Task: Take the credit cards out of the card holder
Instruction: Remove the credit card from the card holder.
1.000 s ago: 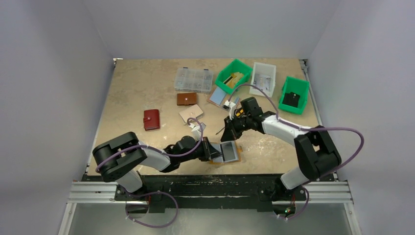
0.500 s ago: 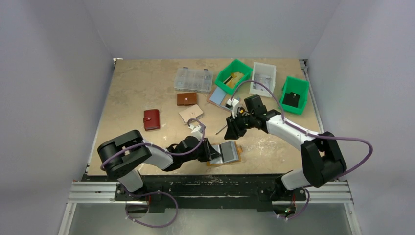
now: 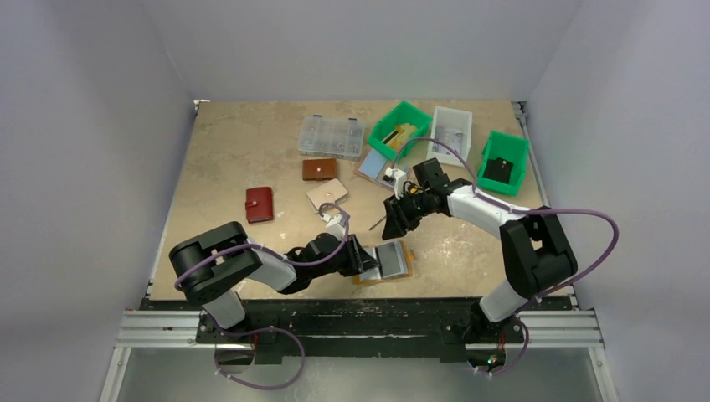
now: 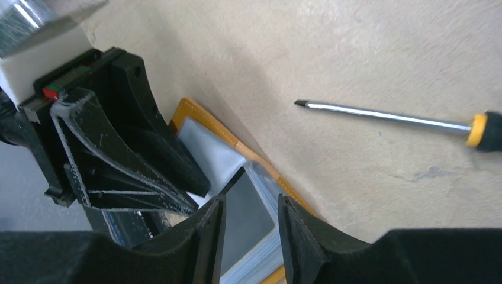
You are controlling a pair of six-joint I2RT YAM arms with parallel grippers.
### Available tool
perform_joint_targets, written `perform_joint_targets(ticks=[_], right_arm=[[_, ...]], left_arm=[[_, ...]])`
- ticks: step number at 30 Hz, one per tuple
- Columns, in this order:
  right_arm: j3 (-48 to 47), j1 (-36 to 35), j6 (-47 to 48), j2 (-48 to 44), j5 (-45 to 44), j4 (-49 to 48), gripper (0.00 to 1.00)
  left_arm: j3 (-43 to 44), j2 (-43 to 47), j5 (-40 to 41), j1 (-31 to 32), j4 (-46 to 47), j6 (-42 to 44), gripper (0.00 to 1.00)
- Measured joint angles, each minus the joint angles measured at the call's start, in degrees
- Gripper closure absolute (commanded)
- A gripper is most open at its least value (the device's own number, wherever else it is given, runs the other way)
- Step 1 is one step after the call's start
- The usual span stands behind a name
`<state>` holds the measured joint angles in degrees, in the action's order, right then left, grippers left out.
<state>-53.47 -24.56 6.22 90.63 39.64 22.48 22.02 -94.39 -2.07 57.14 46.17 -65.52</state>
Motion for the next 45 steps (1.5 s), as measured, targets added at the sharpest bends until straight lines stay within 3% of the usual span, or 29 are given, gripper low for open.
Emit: perform_joint_targets(ticks=[3,10,31,45], right_arm=[[-0.02,-0.02,-0.26,0.9,-0.09,1.49,0.48],[-0.76,0.26,-0.76,0.9,-1.97,4.09,0.47],[-1.81,0.63,0.46,0.61,-2.6,10.97,0.63],[-2.19,0.7,0.39,4.26,-2.64,11.39,0.59]], left_arm=[[-0.44,0.0,0.42,0.0,0.5,-0.17,0.7],[-1.14,0.0,0.85,0.0,1.31,-1.31,0.64],[-1.64,0.24,0.9,0.0,2.45,-1.44,0.63],[-1.68,0.22,0.94,0.0,3.37,-1.49,0.63]])
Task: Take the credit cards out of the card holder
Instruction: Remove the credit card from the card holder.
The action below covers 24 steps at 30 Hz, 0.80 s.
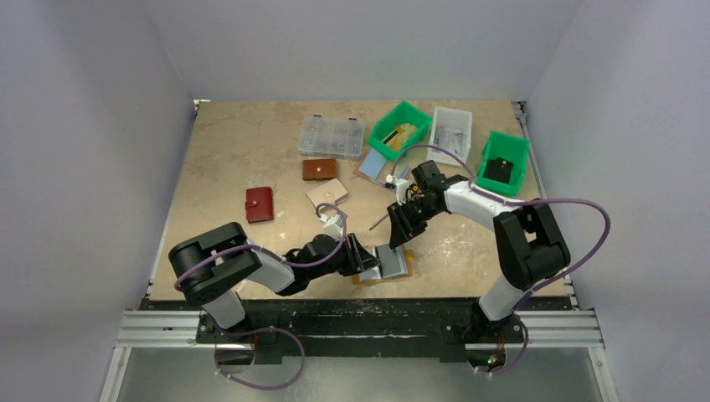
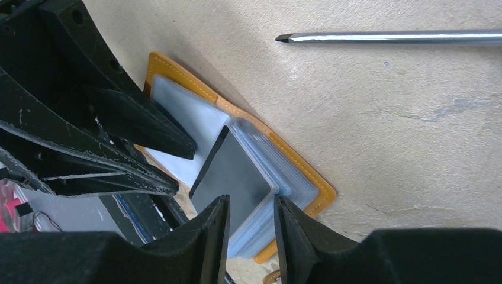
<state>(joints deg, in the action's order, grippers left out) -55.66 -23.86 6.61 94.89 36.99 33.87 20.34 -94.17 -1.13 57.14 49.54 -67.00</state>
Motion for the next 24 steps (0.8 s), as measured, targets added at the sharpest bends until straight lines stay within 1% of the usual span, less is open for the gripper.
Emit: perform_joint_targets(ticks=[11,16,20,24], right_arm=[[-0.66,0.0,-0.13,1.4,0.09,0.63,0.53],[-0.81,0.0,-0.13,1.42,0.5,0.92,0.48],[-0.81,0.0,-0.17,1.42,0.5,1.01,0.49],[-0.9,0.0,-0.15,1.42,0.55,1.11,0.53]], left_arm=[[0.0,-0.55,-0.02,0.0,0.68,-0.04,0.63],[0.0,-1.16,-0.04,0.0,1.51,-0.13,0.63],[0.0,-1.51,-0.04,0.0,2.14,-0.55,0.64],[0.0,-1.79,-0.04,0.0,2.54,-1.16,0.64]])
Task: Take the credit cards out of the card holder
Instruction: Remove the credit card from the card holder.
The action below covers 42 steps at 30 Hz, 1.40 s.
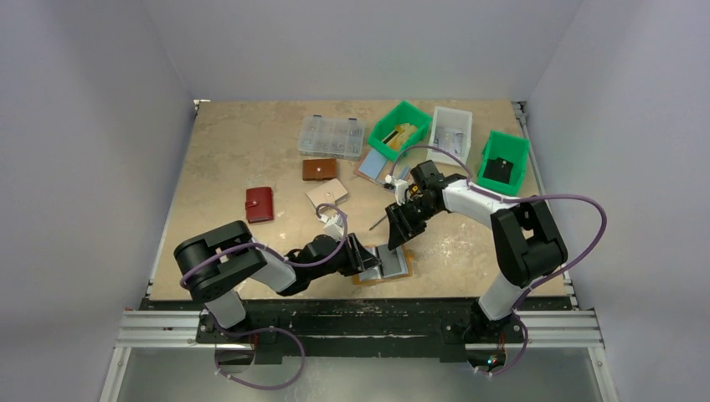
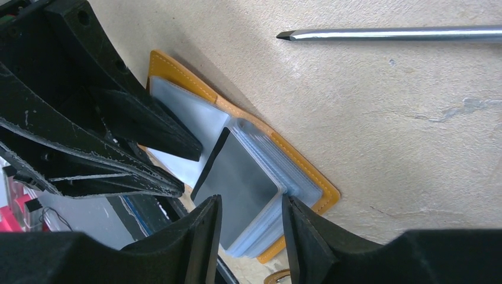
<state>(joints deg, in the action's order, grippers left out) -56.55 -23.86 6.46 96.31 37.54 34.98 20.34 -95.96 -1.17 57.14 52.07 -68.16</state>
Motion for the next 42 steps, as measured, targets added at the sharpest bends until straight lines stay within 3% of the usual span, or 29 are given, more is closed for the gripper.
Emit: perform_joint_targets(ticks=[21,32,34,36,38,42], right_arm=[[-0.59,-0.13,1.09,0.22,8.24,1.68,0.71],[-0.85,-0.55,1.49,2.62,9.14,2.27,0.69],[-0.85,-0.87,1.55,2.62,9.44,2.34,0.76],[-0.85,-1.16,1.57,2.64,9.46,2.32,0.91],[-0.85,-1.31,1.42,2.71,9.38,2.25,1.0],[-0.85,-1.31,1.07,2.82,9.66,2.03,1.0]], left_arm=[[-0.55,-1.81,-0.11,0.0,2.36,-0.44,0.64],[-0.59,-3.02,-0.26,0.0,4.22,-1.64,0.64],[-0.61,-3.21,-0.31,0.0,4.39,-1.73,0.64],[-0.68,-3.26,-0.31,0.0,4.55,-1.75,0.63],[-1.01,-3.26,-0.46,0.0,4.92,-1.81,0.63],[-2.73,-3.28,-0.9,-0.07,7.69,-2.8,0.62]])
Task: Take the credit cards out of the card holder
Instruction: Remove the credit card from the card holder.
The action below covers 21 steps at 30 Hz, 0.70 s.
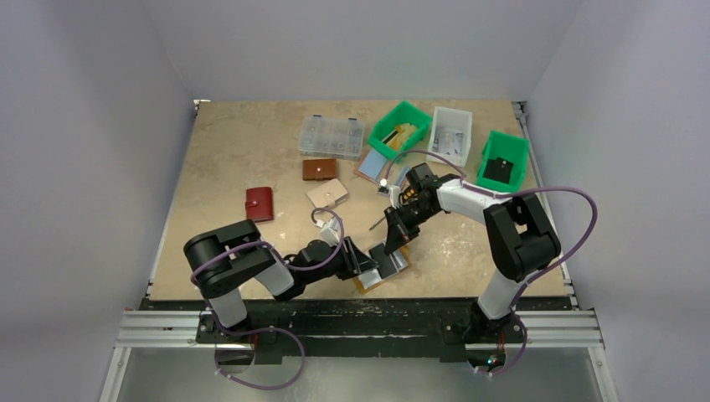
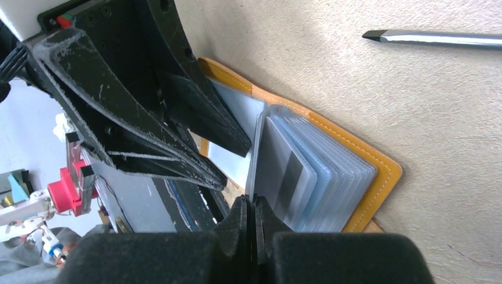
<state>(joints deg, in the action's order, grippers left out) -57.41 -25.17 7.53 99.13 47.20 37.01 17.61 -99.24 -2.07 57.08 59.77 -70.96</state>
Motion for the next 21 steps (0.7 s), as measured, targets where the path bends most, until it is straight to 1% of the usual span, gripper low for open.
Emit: perform_joint_targets(ticks=[2,5,7,8,11,13,16,21], right_arm=[[-0.02,0.04,0.52,0.0,0.74,0.02,1.0],[-0.02,0.44,2.49,0.0,3.26,0.26,1.0],[0.0,0.85,3.89,0.02,5.03,0.33,1.0],[-0.02,1.14,4.61,0.02,6.16,0.5,1.0],[-0.02,1.86,6.4,0.02,8.59,1.18,1.0],[0.0,2.21,7.21,0.07,9.66,1.36,1.0],[-0.02,2.36,8.2,0.26,10.97,1.55,1.0],[0.0,2.38,9.05,0.26,12.26,1.6,1.0]], left_arm=[[-1.49,-0.48,-0.33,-0.35,2.8,-0.66,0.61],[-3.8,-2.43,-1.05,-1.11,8.7,-1.99,0.46],[-4.92,-3.87,-1.6,-1.4,13.44,-2.99,0.39],[-5.27,-4.66,-1.86,-1.53,15.74,-3.43,0.38],[-5.62,-7.45,-2.4,-1.62,21.42,-4.28,0.38],[-5.64,-9.07,-2.49,-1.64,23.69,-4.9,0.41],[-5.64,-9.99,-2.69,-1.84,24.96,-5.07,0.47],[-5.64,-10.08,-2.8,-1.95,24.98,-5.05,0.52]])
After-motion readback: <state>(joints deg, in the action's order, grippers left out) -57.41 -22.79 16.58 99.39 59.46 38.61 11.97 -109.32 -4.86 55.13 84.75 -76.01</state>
